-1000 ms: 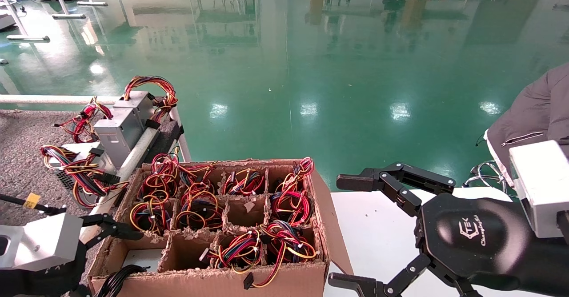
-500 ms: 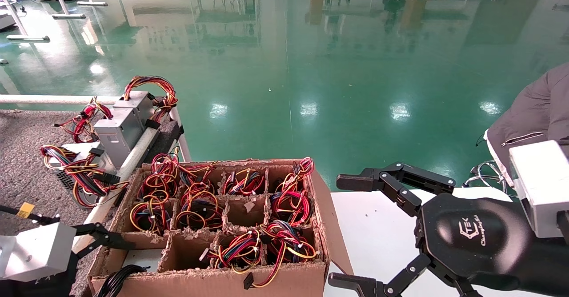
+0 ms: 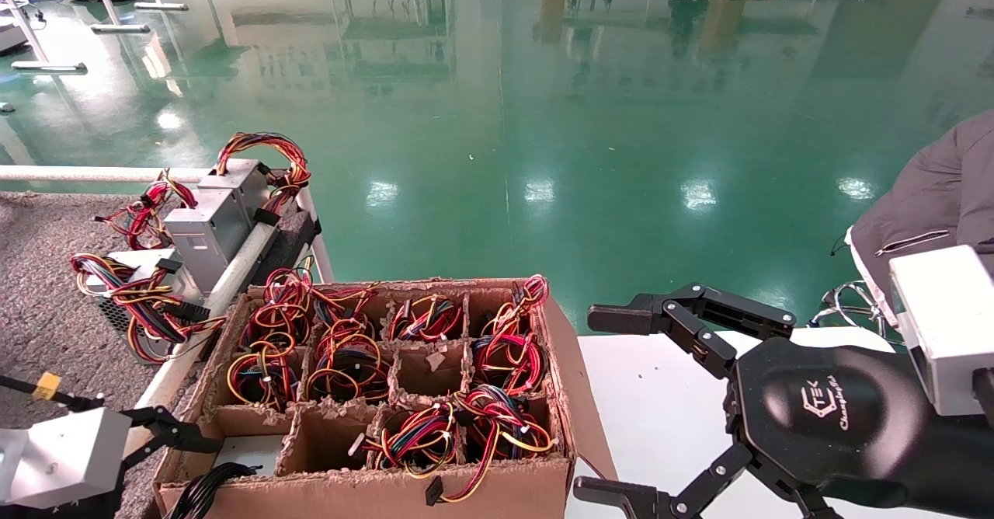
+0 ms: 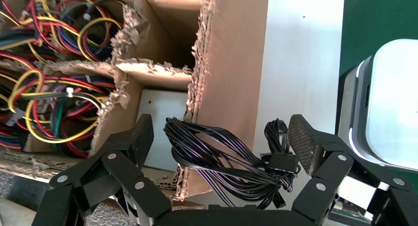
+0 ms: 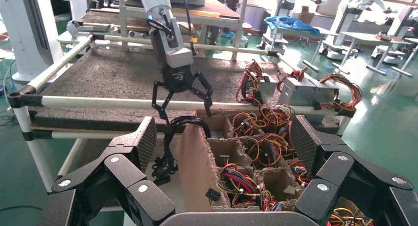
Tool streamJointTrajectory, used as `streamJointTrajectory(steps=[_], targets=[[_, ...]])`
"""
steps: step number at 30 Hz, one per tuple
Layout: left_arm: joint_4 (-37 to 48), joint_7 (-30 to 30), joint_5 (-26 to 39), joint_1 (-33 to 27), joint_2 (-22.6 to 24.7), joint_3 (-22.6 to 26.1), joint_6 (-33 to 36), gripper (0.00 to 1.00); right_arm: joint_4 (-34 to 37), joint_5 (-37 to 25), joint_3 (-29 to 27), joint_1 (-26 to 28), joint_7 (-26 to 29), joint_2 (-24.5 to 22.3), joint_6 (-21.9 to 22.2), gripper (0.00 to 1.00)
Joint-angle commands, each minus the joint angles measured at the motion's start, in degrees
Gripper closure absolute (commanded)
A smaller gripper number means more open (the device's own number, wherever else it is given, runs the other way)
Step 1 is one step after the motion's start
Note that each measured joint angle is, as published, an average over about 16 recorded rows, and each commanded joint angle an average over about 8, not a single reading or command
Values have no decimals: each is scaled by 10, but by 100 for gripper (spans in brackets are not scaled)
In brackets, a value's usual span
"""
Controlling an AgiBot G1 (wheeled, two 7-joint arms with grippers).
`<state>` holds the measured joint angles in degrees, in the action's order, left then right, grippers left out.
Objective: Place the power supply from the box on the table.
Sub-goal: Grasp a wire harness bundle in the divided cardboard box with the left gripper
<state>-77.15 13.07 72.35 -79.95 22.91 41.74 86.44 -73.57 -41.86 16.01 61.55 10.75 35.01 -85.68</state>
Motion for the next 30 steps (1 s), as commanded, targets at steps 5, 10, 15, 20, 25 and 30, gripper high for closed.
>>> streamJointTrajectory(steps=[5,10,15,20,25,30], targets=[[-2,-1,8,10,1,5,-9,0,0,0,0,0,0,0,0,0],[-3,-3,12,15,1,7,-15,0,0,0,0,0,0,0,0,0],[-4,-6,17,16,-1,6,-20,0,0,0,0,0,0,0,0,0],[-5,-9,21,14,-3,4,-25,47,0,0,0,0,0,0,0,0],[-6,-12,26,12,-2,3,-29,100,0,0,0,0,0,0,0,0],[-7,-17,30,12,0,2,-32,100,0,0,0,0,0,0,0,0]])
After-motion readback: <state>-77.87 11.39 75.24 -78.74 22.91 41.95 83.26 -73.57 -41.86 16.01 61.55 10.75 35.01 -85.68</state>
